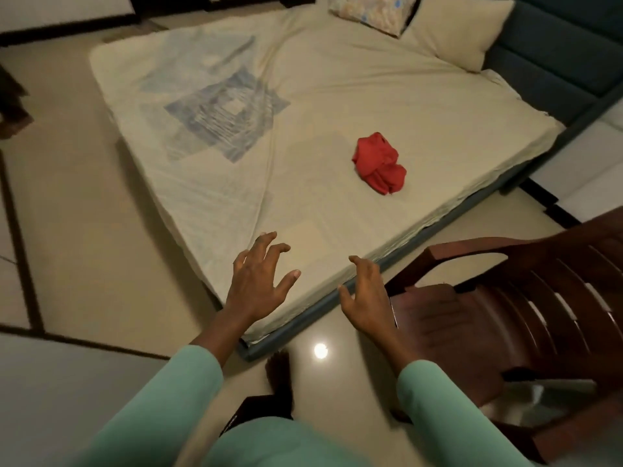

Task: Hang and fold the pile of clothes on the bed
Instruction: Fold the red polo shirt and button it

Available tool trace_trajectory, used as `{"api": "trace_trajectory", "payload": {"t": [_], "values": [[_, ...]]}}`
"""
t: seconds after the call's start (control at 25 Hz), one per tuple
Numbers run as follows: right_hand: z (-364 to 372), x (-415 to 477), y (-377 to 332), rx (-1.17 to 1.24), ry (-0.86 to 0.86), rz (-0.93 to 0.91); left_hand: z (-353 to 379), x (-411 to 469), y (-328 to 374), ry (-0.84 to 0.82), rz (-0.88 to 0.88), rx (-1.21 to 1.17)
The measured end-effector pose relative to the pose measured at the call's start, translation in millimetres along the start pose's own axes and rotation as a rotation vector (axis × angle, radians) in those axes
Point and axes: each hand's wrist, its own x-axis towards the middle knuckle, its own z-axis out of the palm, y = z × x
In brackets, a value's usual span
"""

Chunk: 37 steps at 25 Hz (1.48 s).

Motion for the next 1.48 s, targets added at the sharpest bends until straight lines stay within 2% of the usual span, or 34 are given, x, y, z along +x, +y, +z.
{"api": "trace_trajectory", "payload": {"t": [0.12,0.2,0.56,0.72,0.92,1.04,1.12,1.24,1.36,1.48], "values": [[0,48,12,-0.103,-0.05,-0.001,23,58,-14,-0.083,-0.007,-0.019],[-3,77,18,-0.092,-0.026,0.074,31,95,-19,-0.142,-0.021,-0.038],[-15,193,55,0.14,-0.038,0.312,84,235,-30,-0.318,-0.09,-0.136],[-34,284,91,0.219,-0.057,0.378,123,317,-18,-0.378,-0.081,-0.162],[-58,413,143,0.266,-0.051,0.419,190,433,15,-0.484,-0.233,-0.218],[-61,493,170,0.28,0.006,0.427,237,499,30,-0.516,-0.254,-0.201],[-57,540,184,0.247,0.039,0.42,265,532,36,-0.504,-0.216,-0.142],[-44,586,201,0.162,0.018,0.409,298,571,36,-0.523,-0.065,0.028],[-31,609,217,0.131,-0.012,0.484,322,607,31,-0.519,0.044,0.123],[-29,619,227,0.223,0.062,0.487,338,638,19,-0.573,0.258,0.295]]}}
